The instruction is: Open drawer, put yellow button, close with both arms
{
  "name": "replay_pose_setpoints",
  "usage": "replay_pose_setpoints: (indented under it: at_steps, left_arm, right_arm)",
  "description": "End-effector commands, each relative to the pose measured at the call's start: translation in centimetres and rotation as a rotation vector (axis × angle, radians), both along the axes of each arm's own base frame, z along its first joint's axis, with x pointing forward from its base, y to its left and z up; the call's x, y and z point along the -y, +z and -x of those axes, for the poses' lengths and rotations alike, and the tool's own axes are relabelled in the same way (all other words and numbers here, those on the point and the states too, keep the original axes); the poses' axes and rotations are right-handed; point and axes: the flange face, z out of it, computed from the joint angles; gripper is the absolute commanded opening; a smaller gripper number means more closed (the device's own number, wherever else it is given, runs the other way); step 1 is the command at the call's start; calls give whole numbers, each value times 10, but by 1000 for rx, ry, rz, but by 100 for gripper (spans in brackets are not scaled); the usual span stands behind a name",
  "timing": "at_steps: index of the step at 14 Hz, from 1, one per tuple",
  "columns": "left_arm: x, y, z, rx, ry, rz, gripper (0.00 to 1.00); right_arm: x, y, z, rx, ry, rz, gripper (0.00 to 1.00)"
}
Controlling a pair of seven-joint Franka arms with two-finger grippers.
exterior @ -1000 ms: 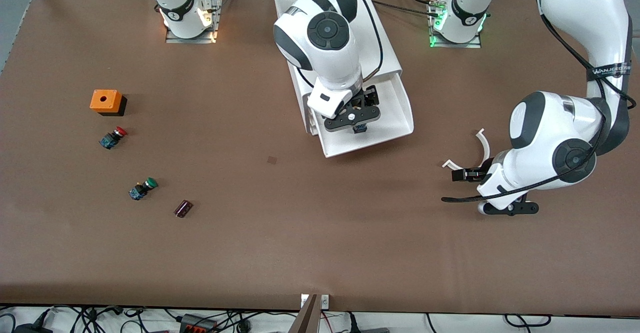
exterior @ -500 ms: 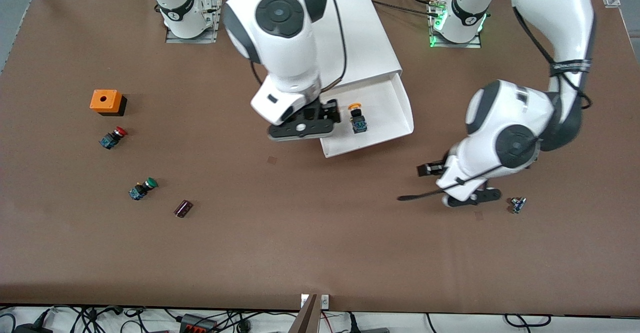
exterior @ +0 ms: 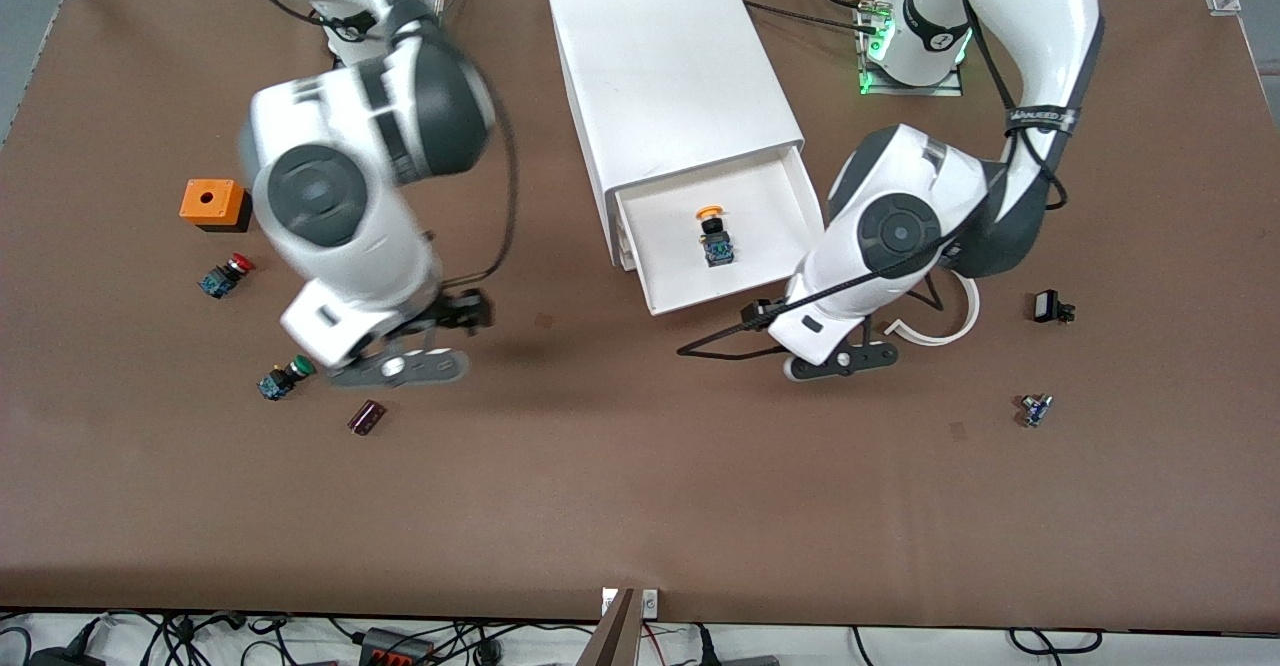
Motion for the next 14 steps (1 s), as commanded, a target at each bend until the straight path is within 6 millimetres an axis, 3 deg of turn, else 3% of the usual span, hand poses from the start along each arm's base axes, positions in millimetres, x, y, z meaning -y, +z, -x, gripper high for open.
replay_pose_setpoints:
  at_steps: [1,5,8,14]
  left_arm:
    - [7,-8,24,31,24,22,100]
    - [22,0,68,13,15,8,100]
    - [35,-6,104,-19,-18,-11,100]
    - [61,-31,145,-82,-56,-32,100]
  right_arm:
    - [54,13,-6,-34,-23,-25,100]
    - [106,26,-11,-44,-14,-34,100]
    - [142,47,5,-46,-62,-59,100]
    - [212,104,35,5,-123,-129,100]
